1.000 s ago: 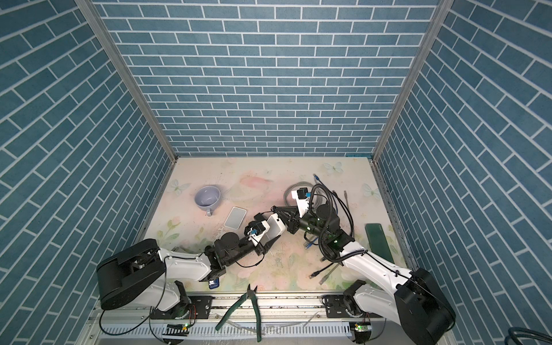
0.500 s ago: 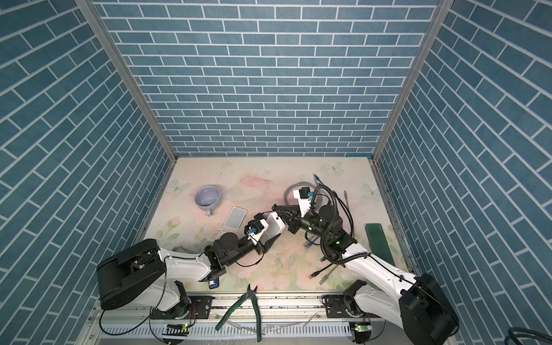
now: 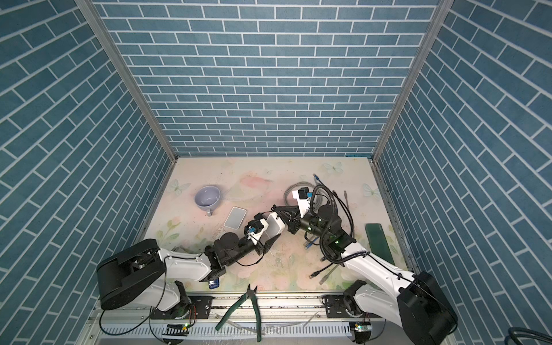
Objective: Insert the plug into the switch port
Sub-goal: 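Push the plug deeper with the right gripper while the left holds the switch, then hold the plugged switch with the left gripper while both arms shift slightly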
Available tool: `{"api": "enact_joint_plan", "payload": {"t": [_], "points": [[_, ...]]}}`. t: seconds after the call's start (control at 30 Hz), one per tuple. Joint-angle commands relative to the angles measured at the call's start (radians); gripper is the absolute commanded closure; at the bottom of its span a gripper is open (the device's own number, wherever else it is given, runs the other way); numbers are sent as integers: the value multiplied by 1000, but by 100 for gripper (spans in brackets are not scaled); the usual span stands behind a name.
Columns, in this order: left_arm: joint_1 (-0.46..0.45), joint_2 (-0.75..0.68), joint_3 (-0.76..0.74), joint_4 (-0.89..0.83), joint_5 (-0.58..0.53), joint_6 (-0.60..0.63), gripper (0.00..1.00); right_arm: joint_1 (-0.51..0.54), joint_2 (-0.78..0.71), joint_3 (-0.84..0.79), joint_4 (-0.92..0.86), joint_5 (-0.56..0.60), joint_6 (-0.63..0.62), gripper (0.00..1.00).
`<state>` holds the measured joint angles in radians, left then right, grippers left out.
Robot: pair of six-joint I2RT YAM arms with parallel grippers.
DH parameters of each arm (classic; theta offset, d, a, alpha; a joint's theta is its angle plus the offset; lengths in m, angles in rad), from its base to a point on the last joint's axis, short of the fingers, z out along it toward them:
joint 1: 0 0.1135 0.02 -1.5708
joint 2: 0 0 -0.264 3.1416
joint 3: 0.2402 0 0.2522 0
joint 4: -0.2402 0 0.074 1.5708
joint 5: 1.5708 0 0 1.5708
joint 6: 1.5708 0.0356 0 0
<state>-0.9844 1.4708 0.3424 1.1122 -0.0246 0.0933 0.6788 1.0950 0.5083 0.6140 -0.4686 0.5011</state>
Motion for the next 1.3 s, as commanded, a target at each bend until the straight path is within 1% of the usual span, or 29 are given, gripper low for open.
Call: {"api": "enact_joint_plan", "payload": {"t": [0.0, 0.23, 0.37, 0.7, 0.83, 1.0, 1.1, 1.27], "points": [[0, -16, 27, 13, -3, -8, 56, 6, 16, -15, 35, -18, 22, 100], [0, -25, 34, 0, -1, -7, 56, 16, 40, -11, 22, -12, 8, 100], [0, -30, 40, 3, -2, -19, 56, 29, 39, -8, -16, 15, -24, 100], [0, -78, 56, 120, -50, -56, 57, 54, 28, -35, -40, 50, -36, 100], [0, -125, 77, 80, -60, -49, 58, 60, 25, -38, -63, 53, -40, 100], [0, -173, 115, 5, -3, -18, 58, 68, 44, -22, -110, 51, -54, 100], [0, -187, 134, -33, 8, 0, 58, 77, 54, -14, -131, 51, -61, 100], [0, -186, 155, -5, 14, 9, 58, 87, 71, -11, -149, 59, -65, 100]]}}
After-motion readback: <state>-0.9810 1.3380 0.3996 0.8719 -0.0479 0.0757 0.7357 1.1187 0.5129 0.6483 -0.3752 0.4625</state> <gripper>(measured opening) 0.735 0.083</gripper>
